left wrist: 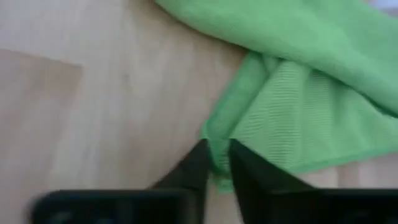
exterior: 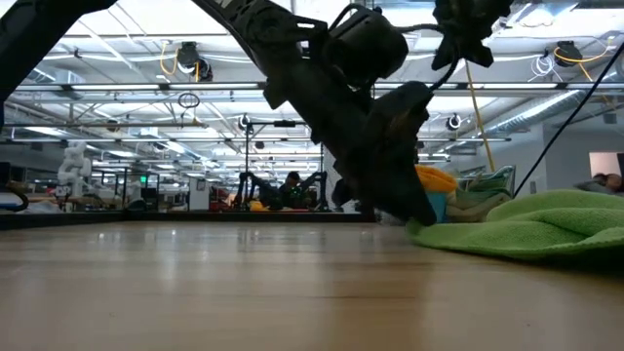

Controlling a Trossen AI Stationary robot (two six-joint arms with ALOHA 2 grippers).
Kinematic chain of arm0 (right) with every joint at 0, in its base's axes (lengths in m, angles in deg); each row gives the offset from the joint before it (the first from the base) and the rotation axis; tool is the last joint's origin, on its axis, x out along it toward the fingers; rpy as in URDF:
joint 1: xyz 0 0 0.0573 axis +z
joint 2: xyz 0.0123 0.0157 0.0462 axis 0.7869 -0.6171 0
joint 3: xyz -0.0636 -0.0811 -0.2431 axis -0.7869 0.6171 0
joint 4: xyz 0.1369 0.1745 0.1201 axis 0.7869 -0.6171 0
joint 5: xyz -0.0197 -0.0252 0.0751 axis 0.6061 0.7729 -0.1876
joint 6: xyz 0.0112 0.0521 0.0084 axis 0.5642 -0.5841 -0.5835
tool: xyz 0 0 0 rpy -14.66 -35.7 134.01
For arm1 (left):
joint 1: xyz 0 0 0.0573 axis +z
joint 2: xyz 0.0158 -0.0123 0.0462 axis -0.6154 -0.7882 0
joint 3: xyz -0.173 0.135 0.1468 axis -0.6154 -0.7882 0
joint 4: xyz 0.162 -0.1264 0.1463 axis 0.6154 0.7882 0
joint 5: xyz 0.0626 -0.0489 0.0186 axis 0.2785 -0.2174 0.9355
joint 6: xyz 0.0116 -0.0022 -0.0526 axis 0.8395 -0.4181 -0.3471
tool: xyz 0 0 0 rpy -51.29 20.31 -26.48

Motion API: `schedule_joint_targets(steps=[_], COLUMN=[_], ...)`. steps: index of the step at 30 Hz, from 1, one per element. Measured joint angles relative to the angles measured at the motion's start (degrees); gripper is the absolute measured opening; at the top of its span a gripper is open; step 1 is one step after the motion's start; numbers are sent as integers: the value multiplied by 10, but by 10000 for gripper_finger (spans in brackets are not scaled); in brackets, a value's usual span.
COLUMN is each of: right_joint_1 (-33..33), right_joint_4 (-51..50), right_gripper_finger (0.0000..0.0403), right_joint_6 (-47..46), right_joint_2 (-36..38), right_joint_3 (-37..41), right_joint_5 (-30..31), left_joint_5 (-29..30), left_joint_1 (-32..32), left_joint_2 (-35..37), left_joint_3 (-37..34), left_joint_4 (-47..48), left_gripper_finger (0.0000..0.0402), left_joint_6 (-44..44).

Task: Fold microfiber towels
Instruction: Fold the green microfiber towel

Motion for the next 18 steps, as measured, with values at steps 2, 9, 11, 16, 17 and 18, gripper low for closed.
schedule_joint_targets(steps=[2,9,11,16,17,18], right_joint_1=[5,19,25,45,51,58], right_joint_4=[5,6,6,10,11,12], right_gripper_finger=[0,0,0,6,12,19], right_joint_6=[-6,-16,-10,9,12,16], right_joint_2=[0,1,1,1,1,1], right_joint_3=[0,0,0,0,0,0], right_joint_5=[0,0,-1,-64,-78,-89], left_joint_5=[-26,2,31,118,131,144], left_joint_1=[3,6,6,5,5,6], left_joint_2=[-1,51,87,189,210,233], left_joint_3=[0,-1,-1,-1,-1,-1], left_joint_4=[5,78,103,138,138,136], left_gripper_finger=[20,5,4,3,3,3], left_joint_6=[-1,-15,-5,8,8,8])
